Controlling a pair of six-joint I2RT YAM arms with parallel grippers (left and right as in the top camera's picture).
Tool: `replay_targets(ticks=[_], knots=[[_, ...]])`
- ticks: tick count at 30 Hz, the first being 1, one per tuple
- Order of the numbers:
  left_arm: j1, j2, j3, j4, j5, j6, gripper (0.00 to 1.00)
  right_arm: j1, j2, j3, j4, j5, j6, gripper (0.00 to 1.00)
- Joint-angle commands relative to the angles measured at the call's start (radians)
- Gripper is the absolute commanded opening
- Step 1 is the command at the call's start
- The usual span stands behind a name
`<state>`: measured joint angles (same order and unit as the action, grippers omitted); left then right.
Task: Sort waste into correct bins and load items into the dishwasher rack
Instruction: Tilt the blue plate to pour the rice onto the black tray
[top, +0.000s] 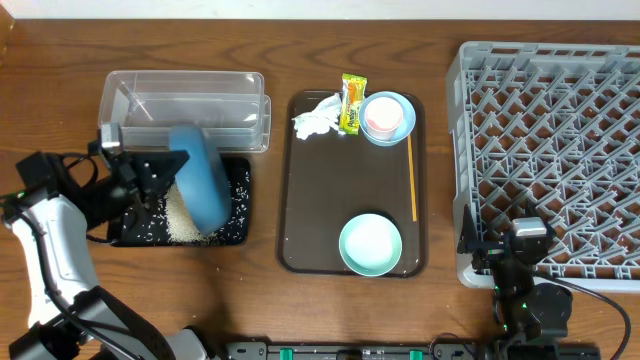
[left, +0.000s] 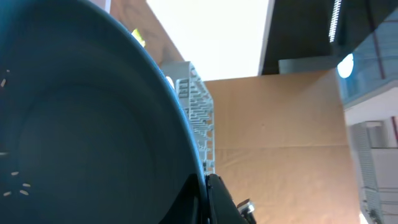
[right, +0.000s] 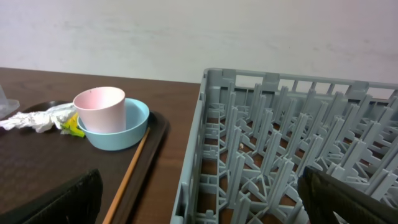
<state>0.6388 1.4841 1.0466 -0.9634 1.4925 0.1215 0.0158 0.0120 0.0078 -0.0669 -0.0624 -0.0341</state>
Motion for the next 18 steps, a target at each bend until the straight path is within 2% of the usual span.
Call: replay_targets(ticks=[1,5,8,11,18], knots=[[0.027,-0.019,-0.005,-0.002,0.08,0.037,0.06,-0.008,-0.005,-0.002,-0.004,0.006,-0.008,0.99],[0.06,-0.02,-0.005,-0.041,0.08,-0.002,0.06,-0.008,-0.005,-0.002,-0.004,0.006,-0.008,0.99],[0.088,-0.018,-0.005,0.012,0.078,0.026,0.06,-0.008,-0.005,-0.002,-0.004,0.006,-0.008,0.99],[0.117,-0.016,-0.005,-0.021,0.079,-0.052,0.06,-0.008,-0.005,-0.002,-0.004,0.006,-0.008,0.99],[0.133,-0.014,-0.005,-0.042,0.08,-0.032,0.06,-0.008,-0.005,-0.002,-0.004,0.006,-0.008,0.99]])
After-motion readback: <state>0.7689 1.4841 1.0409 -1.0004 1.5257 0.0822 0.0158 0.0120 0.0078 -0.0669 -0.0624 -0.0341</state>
